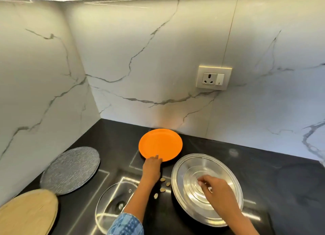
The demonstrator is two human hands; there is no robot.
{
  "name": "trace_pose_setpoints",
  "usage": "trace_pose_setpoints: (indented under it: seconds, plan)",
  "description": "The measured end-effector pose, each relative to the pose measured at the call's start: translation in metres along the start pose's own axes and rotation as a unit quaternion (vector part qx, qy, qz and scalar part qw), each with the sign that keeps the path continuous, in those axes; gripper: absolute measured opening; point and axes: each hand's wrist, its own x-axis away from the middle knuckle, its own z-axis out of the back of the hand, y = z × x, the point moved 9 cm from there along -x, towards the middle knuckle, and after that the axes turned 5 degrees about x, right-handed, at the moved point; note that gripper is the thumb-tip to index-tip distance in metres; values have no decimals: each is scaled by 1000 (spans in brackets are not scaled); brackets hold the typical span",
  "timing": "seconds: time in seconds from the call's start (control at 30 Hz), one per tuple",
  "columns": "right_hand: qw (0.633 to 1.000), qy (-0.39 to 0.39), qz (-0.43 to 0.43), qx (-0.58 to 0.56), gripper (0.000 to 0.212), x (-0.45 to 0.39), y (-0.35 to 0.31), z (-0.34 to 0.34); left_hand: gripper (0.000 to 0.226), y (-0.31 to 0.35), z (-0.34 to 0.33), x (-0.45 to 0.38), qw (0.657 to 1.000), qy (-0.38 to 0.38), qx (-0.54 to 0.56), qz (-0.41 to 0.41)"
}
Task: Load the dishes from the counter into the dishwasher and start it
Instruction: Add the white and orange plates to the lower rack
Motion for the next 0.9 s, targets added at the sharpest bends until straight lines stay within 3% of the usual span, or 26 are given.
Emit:
trace_pose_setpoints:
  seconds: [0.1,0.17,0.27,0.37,0.47,0.5,0.53,0.6,0.7,0.73,0.83,0.9]
  plan:
    - [999,-27,-29,11,25,4,17,1,33,-15,-6,-17,1000,10,11,-5]
    - [999,-23,-45,6,29,8,30,6,19,-14,5,-26,998,56,-4,-35]
    - [998,-9,-67,-1,27,19,47,18,25,-6,17,-31,992,97,-1,-79]
    - [997,-2,-82,-13,29,37,59,34,36,3,54,-15,975,187,53,-112]
    - [995,9,-97,-33,30,55,70,47,32,12,93,10,948,264,113,-138]
    - [994,9,-103,-34,22,63,71,52,30,16,105,22,940,282,127,-146]
    - [994,12,-100,-47,5,71,72,56,29,22,116,34,933,293,139,-155]
    - [991,44,-101,-75,33,86,77,67,29,36,133,61,923,309,149,-176]
    - [989,60,-103,-92,8,114,77,79,31,57,147,104,911,328,161,-193]
    - [986,72,-109,-104,12,123,81,83,31,63,150,119,906,332,172,-196]
    - [976,108,-138,-128,51,172,100,98,23,101,153,177,895,338,198,-215]
    - [971,122,-155,-137,36,207,112,106,25,130,149,214,891,325,216,-234]
